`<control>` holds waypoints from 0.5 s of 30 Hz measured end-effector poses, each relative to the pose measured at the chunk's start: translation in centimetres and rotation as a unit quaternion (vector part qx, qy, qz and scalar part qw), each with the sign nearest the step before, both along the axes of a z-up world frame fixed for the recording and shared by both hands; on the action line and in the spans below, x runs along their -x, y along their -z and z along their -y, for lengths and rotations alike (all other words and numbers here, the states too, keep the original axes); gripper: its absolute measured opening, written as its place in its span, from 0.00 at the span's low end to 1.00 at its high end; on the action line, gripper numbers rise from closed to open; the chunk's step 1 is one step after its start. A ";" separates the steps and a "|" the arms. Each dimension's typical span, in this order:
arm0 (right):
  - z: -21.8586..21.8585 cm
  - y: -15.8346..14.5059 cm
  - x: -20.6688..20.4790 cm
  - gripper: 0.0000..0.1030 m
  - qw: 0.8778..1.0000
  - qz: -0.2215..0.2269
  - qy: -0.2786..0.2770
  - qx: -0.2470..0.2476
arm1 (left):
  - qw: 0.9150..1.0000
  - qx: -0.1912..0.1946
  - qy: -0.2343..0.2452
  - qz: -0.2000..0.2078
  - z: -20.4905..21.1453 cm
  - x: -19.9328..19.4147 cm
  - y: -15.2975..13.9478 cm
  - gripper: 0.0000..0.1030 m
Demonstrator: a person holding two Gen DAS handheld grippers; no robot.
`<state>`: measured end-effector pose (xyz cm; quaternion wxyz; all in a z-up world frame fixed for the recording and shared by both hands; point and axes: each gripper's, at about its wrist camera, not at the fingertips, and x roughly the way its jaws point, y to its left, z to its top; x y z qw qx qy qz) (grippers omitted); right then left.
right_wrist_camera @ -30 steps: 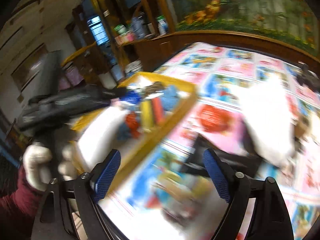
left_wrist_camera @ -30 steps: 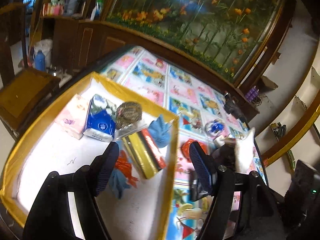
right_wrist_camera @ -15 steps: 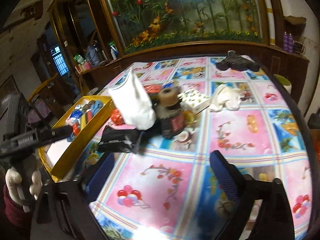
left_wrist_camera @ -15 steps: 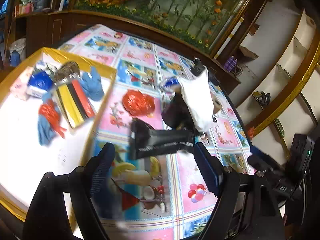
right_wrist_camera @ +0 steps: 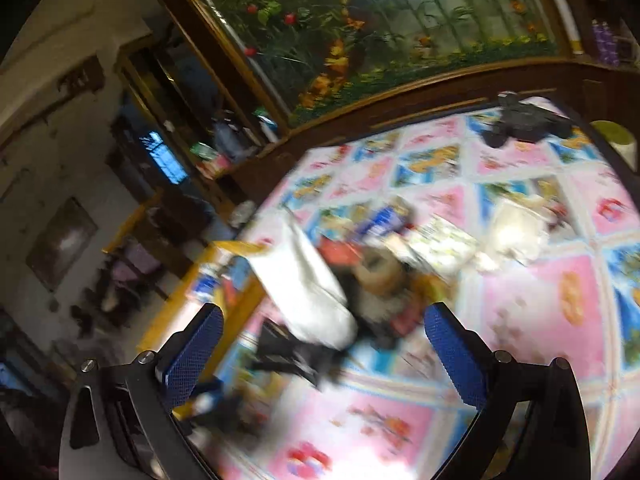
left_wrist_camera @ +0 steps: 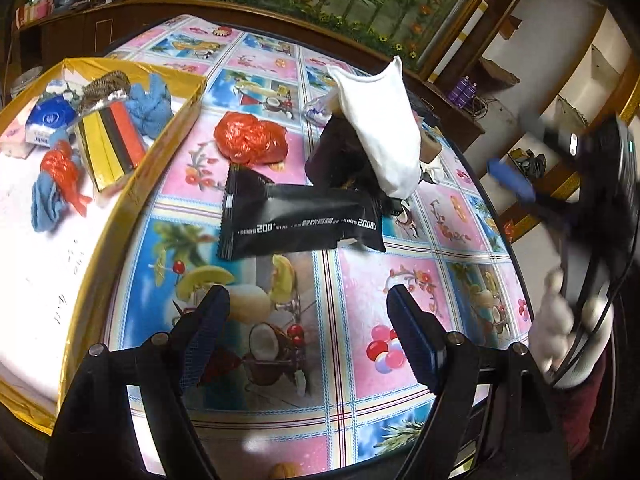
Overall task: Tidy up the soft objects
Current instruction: 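Move the left tool to the black snack package while the right moves to the white cloth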
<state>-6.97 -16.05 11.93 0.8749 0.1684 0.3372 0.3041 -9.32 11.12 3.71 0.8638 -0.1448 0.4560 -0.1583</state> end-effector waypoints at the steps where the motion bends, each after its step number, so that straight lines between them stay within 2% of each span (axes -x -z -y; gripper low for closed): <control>1: -0.8 -0.8 -0.7 0.99 1.000 0.005 -0.011 -0.004 | 1.000 0.004 -0.001 -0.002 -0.2 0.0 0.0 0.78; 3: -3.5 -2.4 -2.7 0.99 0.999 0.009 -0.040 0.006 | 1.000 0.008 -0.003 -0.002 -0.5 0.2 -0.1 0.78; 5: -6.1 -2.9 -4.9 0.99 0.998 -0.006 -0.057 0.024 | 1.000 0.011 -0.005 0.001 -0.8 0.5 -0.3 0.78; 10: -9.8 -1.3 -9.1 0.99 0.992 -0.083 -0.091 0.029 | 1.000 0.021 -0.015 0.006 -2.3 0.8 -0.8 0.78; 13: -10.5 -1.3 -8.9 1.00 0.984 -0.111 -0.138 -0.006 | 0.999 0.027 -0.022 0.008 -3.3 0.8 -0.8 0.78; 15: -10.8 -1.0 -7.2 1.00 0.963 -0.144 -0.220 -0.061 | 0.999 0.031 -0.027 0.006 -3.8 0.7 -0.7 0.78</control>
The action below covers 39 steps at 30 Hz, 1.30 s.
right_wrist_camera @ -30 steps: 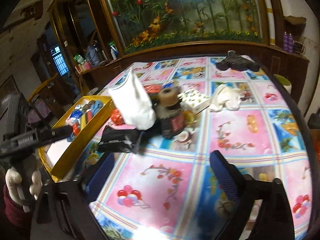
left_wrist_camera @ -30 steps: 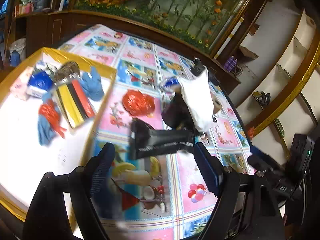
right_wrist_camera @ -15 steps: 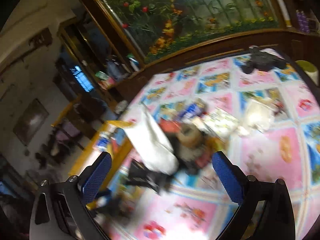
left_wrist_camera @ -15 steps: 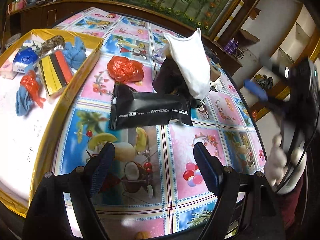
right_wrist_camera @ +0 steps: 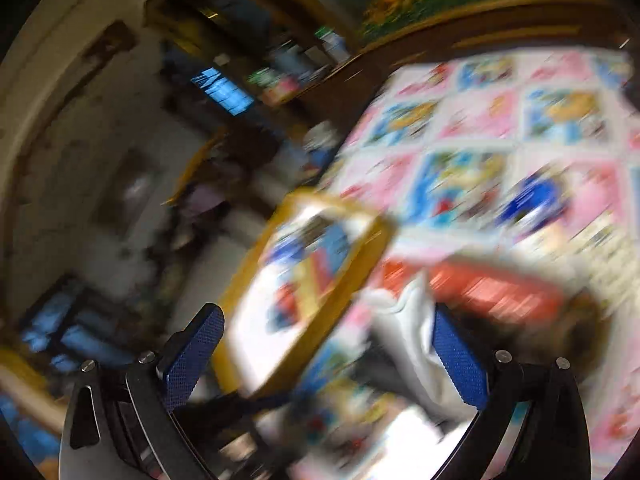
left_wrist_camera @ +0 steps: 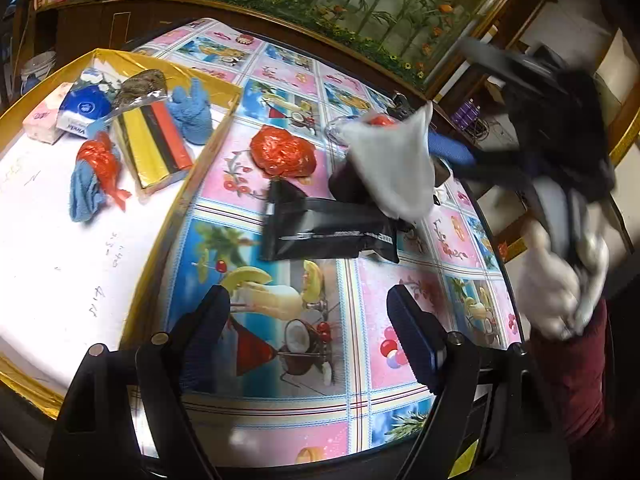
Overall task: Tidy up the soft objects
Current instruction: 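Move the left tool to the black snack package while the right moves to the white cloth, then grasp the black package with the left tool while the right grasps the white cloth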
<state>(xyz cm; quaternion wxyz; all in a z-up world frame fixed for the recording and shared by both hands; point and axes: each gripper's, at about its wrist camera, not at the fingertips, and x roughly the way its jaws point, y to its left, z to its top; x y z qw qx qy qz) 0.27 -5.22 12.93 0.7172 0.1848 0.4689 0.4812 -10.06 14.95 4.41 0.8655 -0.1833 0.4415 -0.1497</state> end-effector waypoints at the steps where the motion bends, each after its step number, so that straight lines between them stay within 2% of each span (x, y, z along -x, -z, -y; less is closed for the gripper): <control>1: -0.2 0.3 1.3 0.99 0.998 -0.025 -0.049 -0.031 | 1.000 0.003 -0.002 -0.001 -0.3 0.0 0.1 0.78; 2: -0.3 0.6 2.7 0.99 0.995 -0.035 -0.085 -0.042 | 1.000 0.004 -0.004 -0.001 -0.6 -0.1 0.1 0.78; 3: -0.1 0.8 4.2 0.99 0.994 -0.027 -0.099 -0.032 | 1.000 0.004 -0.007 -0.001 -0.7 -0.1 0.2 0.78; 5: 1.2 1.0 6.7 0.99 0.996 0.011 -0.088 0.025 | 1.000 0.004 -0.011 -0.001 -1.1 -0.1 0.3 0.78; 7: 3.5 1.2 7.9 0.99 0.996 0.037 -0.042 0.066 | 1.000 0.003 -0.015 -0.004 -1.3 -0.1 0.5 0.78; 9: 6.6 1.6 8.4 1.00 0.992 0.060 0.031 0.107 | 1.000 -0.001 -0.015 -0.007 -1.1 -0.1 0.7 0.79; 12: 10.6 1.9 8.4 0.99 0.984 0.076 0.113 0.119 | 1.000 -0.016 -0.011 -0.010 -0.3 0.0 0.9 0.78; 15: 13.7 2.4 7.7 0.99 0.968 0.095 0.193 0.130 | 0.999 -0.037 -0.004 -0.007 0.5 0.1 0.8 0.78; 18: 15.7 4.1 6.4 0.99 0.961 0.070 0.232 0.132 | 0.999 -0.041 0.005 -0.008 1.3 0.0 0.7 0.78; 21: 16.1 5.8 5.7 0.99 0.957 0.061 0.245 0.145 | 0.997 -0.071 0.024 0.002 2.4 -0.5 0.1 0.78; 24: 15.4 7.5 5.2 0.99 0.955 0.056 0.250 0.151 | 0.990 -0.125 0.059 0.021 4.0 -2.0 -0.7 0.78; 28: 15.2 8.6 5.4 0.99 0.960 0.042 0.249 0.126 | 0.969 -0.213 0.116 0.048 6.3 -5.6 -1.0 0.78; 32: 15.3 10.9 6.8 0.99 0.964 0.032 0.245 0.102 | 0.949 -0.242 0.194 0.049 8.9 -8.2 -0.1 0.78; 35: 15.2 11.5 6.6 0.99 0.964 0.026 0.247 0.095 | 0.933 -0.279 0.223 0.042 10.6 -9.4 1.6 0.78; 37: 14.9 11.6 6.7 0.99 0.964 0.026 0.247 0.092 | 0.931 -0.285 0.226 0.040 10.9 -9.8 2.0 0.78; 39: 14.8 11.6 6.9 0.99 0.964 0.028 0.247 0.093 | 0.938 -0.273 0.212 0.025 10.7 -9.7 1.9 0.78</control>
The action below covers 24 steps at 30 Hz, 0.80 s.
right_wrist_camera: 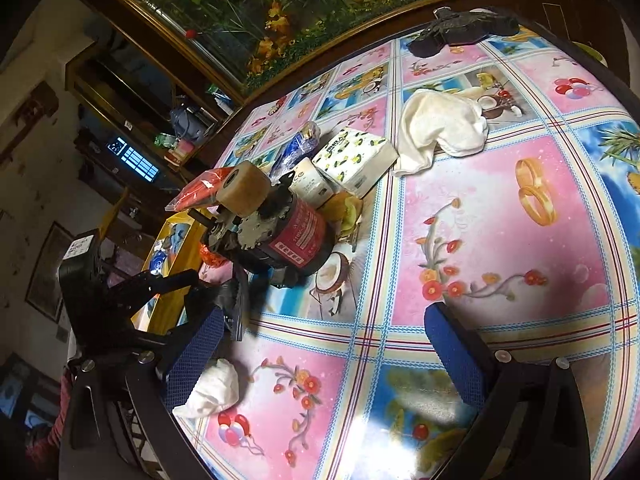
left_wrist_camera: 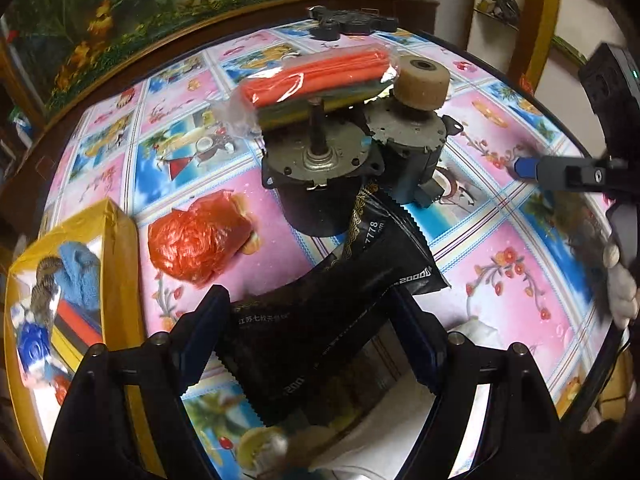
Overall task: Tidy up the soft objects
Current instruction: 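Grasp the black package with the left tool while the right grasps the white cloth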
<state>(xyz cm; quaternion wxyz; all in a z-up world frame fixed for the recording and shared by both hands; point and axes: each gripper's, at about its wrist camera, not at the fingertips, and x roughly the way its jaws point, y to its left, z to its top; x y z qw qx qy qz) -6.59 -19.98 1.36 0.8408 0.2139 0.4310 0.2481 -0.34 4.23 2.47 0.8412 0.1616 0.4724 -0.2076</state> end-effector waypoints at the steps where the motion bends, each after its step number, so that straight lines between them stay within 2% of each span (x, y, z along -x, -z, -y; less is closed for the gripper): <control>1: -0.1 0.0 0.1 0.99 1.000 0.001 0.001 0.001 | 1.000 0.013 -0.018 -0.017 -0.3 0.0 -0.1 0.76; 2: -0.1 0.1 0.1 0.99 1.000 0.001 0.001 0.000 | 0.998 0.034 -0.037 -0.043 -0.7 0.2 -0.2 0.72; 4: -0.1 0.1 0.3 0.99 1.000 -0.002 0.001 -0.005 | 0.992 0.079 -0.044 -0.091 -1.1 0.9 0.0 0.71; 6: -0.1 0.1 0.5 0.99 1.000 -0.001 -0.001 -0.012 | 0.988 0.102 -0.035 -0.108 -1.0 2.3 -0.1 0.71; 8: -0.3 -0.1 1.1 0.99 1.000 0.004 -0.004 -0.011 | 0.991 0.099 -0.028 -0.082 -1.0 3.6 -0.9 0.71; 10: -0.4 -0.3 1.8 0.99 1.000 0.005 -0.008 -0.014 | 0.995 0.083 -0.038 -0.039 -1.1 4.0 -1.8 0.71; 11: -0.5 -0.4 2.3 0.99 1.000 0.006 -0.010 -0.015 | 0.995 0.080 -0.043 -0.031 -1.2 3.9 -1.8 0.71; 16: -1.8 -0.7 4.9 0.99 0.999 0.006 -0.028 -0.015 | 0.996 0.075 -0.037 -0.029 0.2 3.1 -0.5 0.71; 19: -3.4 -1.1 6.3 0.99 0.999 0.006 -0.046 0.001 | 0.998 0.054 -0.027 -0.010 1.7 2.4 0.3 0.71; 21: -4.7 -1.3 7.0 0.99 0.998 0.006 -0.059 0.020 | 0.997 0.062 -0.030 -0.021 1.7 2.0 0.9 0.70; 23: -6.3 -1.5 7.5 0.99 0.996 0.006 -0.075 0.042 | 0.994 0.098 -0.042 -0.034 0.8 1.7 1.1 0.43; 24: -7.0 -1.6 7.5 0.99 0.995 0.007 -0.081 0.052 | 0.993 0.105 -0.046 -0.037 0.4 1.7 1.0 0.42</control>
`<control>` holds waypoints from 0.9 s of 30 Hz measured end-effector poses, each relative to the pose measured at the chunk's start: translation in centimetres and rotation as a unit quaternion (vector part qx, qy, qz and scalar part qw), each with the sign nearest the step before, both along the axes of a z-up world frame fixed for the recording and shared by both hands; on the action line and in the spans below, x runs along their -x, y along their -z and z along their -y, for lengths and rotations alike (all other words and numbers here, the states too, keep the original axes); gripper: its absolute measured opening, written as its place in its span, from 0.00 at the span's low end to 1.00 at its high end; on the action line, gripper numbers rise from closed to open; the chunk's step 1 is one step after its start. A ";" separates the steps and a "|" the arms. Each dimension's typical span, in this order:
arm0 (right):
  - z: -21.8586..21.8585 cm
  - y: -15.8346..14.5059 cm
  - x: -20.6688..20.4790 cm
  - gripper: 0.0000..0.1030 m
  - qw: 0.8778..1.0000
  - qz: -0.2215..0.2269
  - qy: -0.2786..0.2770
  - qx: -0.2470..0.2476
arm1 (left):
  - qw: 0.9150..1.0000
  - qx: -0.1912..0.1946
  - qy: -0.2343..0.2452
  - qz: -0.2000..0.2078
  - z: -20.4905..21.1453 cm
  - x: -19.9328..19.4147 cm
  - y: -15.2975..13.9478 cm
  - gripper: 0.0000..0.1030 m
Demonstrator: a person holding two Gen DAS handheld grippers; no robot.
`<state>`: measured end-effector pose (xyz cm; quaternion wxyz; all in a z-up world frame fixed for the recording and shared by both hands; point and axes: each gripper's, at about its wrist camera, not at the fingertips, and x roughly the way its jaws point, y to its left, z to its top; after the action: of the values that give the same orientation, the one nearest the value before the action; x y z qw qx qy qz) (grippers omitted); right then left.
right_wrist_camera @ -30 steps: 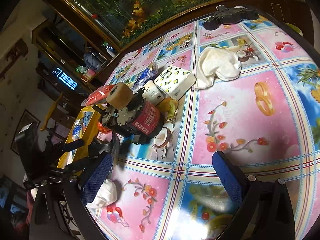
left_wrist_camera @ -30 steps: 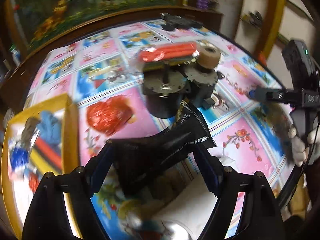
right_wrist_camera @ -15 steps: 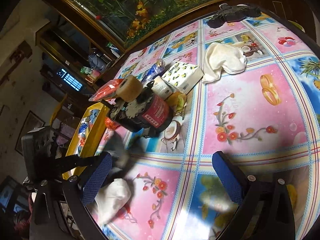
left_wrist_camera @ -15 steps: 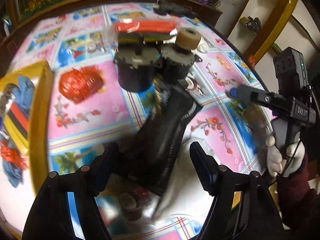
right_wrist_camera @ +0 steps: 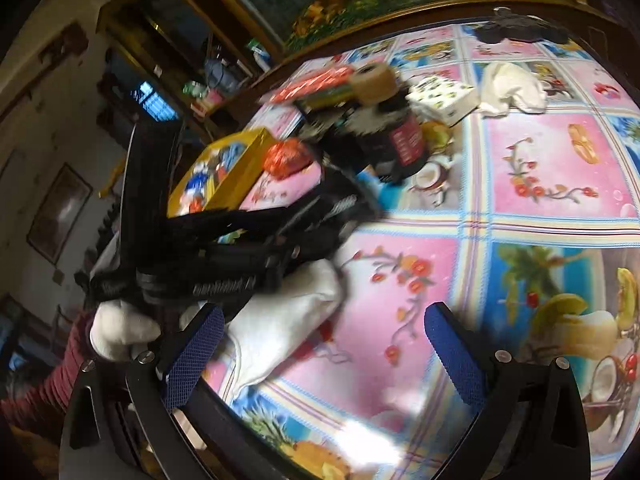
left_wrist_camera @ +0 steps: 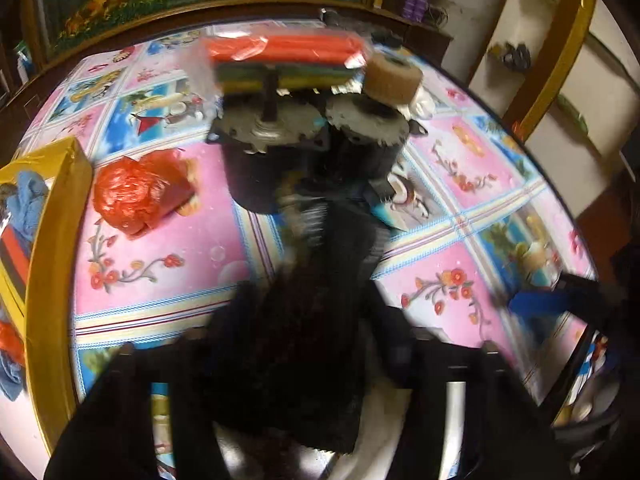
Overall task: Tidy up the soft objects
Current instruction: 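Grasp the black package with the left tool while the right grasps the white cloth, then carry the black package and white cloth over the tray with both tools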
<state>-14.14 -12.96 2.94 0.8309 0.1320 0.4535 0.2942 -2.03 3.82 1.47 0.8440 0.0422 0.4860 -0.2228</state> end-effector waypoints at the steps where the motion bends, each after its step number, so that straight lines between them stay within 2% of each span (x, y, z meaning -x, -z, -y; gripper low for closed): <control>1: -0.8 -0.1 0.1 0.99 1.000 0.001 -0.007 0.011 | 1.000 0.014 -0.007 -0.009 -0.6 0.0 -0.2 0.41; 8: -6.6 0.8 -1.3 1.00 0.996 -0.026 -0.042 0.080 | 0.998 0.037 -0.048 0.010 -4.0 1.6 -1.8 0.41; 15: -10.5 0.4 -1.4 0.99 0.991 -0.013 -0.042 0.122 | 0.992 0.098 -0.074 0.021 -7.0 3.9 -4.1 0.41; 16: -10.6 0.6 -1.4 0.95 0.992 -0.010 -0.038 0.123 | 0.991 0.105 -0.079 0.026 -7.9 4.4 -4.6 0.41; 18: -10.7 0.4 -1.5 0.72 0.991 0.001 -0.030 0.130 | 0.989 0.113 -0.088 0.033 -9.4 5.2 -5.3 0.41; 19: -10.8 0.3 -1.6 0.44 0.990 0.005 -0.029 0.139 | 0.988 0.115 -0.096 0.038 -10.6 5.7 -5.7 0.41; 20: -10.9 0.3 -1.6 0.29 0.989 0.004 -0.032 0.142 | 0.987 0.114 -0.105 0.042 -11.6 5.9 -6.0 0.41; 24: -10.8 -0.3 -1.4 0.27 0.990 0.011 -0.033 0.139 | 0.982 0.091 -0.156 0.058 -16.8 6.5 -6.8 0.41; 27: -10.4 -1.6 -1.0 0.27 0.992 0.028 -0.035 0.121 | 0.975 0.070 -0.204 0.058 -20.9 6.3 -6.5 0.41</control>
<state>-13.18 -2.51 4.56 0.8423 0.0065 0.4669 0.2693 -8.35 24.71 7.98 0.8991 -0.1038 0.4182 -0.0768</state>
